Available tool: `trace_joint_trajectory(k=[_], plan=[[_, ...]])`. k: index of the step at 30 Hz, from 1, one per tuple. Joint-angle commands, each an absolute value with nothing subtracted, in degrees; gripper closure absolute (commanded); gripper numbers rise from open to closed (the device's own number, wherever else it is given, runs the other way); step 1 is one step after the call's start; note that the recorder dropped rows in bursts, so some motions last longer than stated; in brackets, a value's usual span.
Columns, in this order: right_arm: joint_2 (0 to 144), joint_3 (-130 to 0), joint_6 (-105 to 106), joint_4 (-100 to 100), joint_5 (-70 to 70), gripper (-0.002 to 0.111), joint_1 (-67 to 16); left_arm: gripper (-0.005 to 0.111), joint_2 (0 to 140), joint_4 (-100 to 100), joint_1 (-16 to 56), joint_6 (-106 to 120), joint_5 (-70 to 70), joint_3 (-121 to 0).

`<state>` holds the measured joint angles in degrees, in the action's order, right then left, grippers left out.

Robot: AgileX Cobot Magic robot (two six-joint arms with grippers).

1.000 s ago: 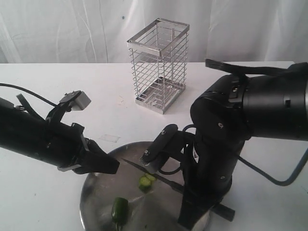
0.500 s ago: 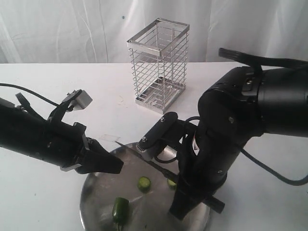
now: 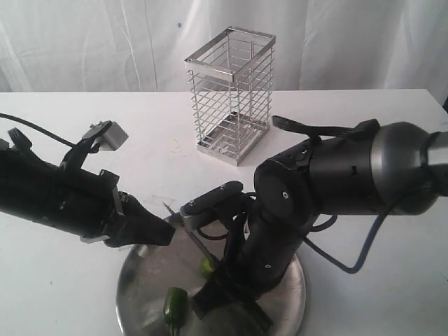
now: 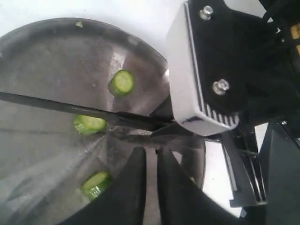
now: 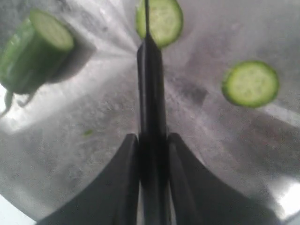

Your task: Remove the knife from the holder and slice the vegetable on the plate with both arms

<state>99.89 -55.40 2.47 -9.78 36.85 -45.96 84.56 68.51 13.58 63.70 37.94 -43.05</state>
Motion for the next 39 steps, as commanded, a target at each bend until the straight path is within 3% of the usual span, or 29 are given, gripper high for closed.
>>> trace_joint_trajectory(k=[1,5,8,13,15,21,27,29,33,39], plan=[[101.33,-55.23,6.79,-17.64,34.46,0.105,-43.78,0.091,82.41,66.34,13.88,61.24,37.2,-42.72],[102.65,-55.23,10.33,-21.96,34.46,0.104,-42.46,0.091,81.3,66.34,13.88,61.24,37.09,-42.72],[103.47,-55.23,11.85,-23.38,34.21,0.097,-42.21,0.091,81.14,66.25,13.88,60.96,37.21,-42.72],[102.86,-55.23,11.99,-23.38,30.44,0.065,-42.21,0.091,79.58,65.89,13.88,60.07,36.73,-42.72],[101.68,-55.23,11.99,-23.38,28.44,0.057,-42.21,0.091,78.11,65.44,13.88,59.65,36.57,-42.72],[95.76,-55.23,11.87,-22.8,26.76,0.055,-42.21,0.091,70.49,55.57,13.88,49.34,32.59,-42.72],[85.52,-52.42,11.35,-23.69,23.86,0.063,-42.21,0.091,60.1,53.93,13.88,45.36,33.09,-42.72],[80.86,-50.36,9.09,-23.7,22.75,0.074,-42.21,0.091,55.43,51.82,13.88,42.81,33.09,-42.72],[68.37,-43.54,7.1,-23.79,17.4,0.108,-42.82,0.091,45.52,46.34,13.88,36.0,33.68,-42.01],[47.07,-31.72,2.19,-23.91,8.65,0.108,-46.18,0.091,29.08,41.76,13.88,25.18,33.96,-37.09]])
